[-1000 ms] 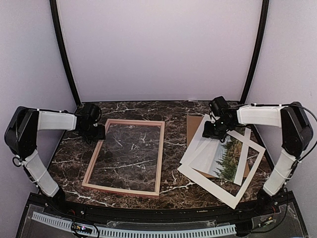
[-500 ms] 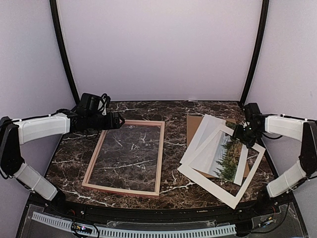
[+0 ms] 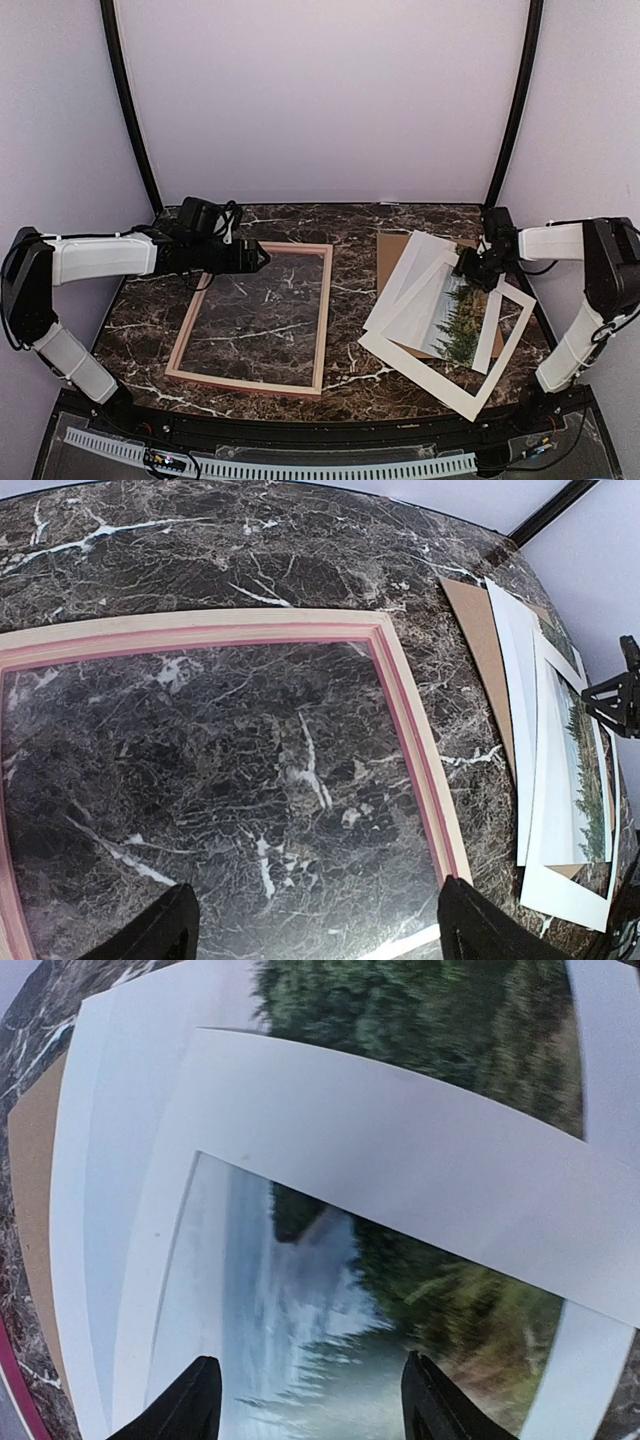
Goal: Put the photo into the frame
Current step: Adjust the glass panel in the frame body, then pick up the mat board from the photo.
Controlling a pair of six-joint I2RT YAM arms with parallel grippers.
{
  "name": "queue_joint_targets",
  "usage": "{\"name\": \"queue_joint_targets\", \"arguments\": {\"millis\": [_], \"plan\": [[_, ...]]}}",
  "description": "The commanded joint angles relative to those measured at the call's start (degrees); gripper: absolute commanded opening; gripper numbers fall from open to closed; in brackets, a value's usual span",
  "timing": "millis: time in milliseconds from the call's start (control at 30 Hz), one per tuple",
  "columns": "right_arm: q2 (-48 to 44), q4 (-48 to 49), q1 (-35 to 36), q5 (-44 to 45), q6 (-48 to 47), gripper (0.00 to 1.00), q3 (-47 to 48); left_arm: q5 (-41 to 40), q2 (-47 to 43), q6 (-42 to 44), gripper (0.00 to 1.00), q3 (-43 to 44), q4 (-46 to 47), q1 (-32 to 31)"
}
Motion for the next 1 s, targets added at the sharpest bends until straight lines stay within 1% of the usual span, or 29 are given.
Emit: {"name": "queue_joint_targets", "arguments": {"millis": [0, 167, 367, 700, 967], "plan": [[4.75, 3.99, 3.98, -1.49, -1.04, 0.62, 5.72, 1.23, 0.21, -0.54, 0.85, -0.43, 1.35, -0.62], [9.91, 5.15, 5.68, -1.84, -0.87, 0.62, 8.94, 1.15, 0.49, -0.88, 0.85, -0.30, 1.15, -0.91], [14.05, 6.23, 7.29, -2.62, -0.99, 0.61, 11.15, 0.86, 0.95, -0.95, 0.85, 0.03, 0.74, -1.11], [17.04, 7.77, 10.31, -4.27, -1.31, 0.60, 12.82, 0.80, 1.90, -0.89, 0.85, 0.38, 0.55, -1.20], [18.58, 9.58, 14.66, -7.73, -2.73, 0.59, 14.33, 1.26, 2.10, -0.53, 0.85, 0.55, 0.49, -1.41]]}}
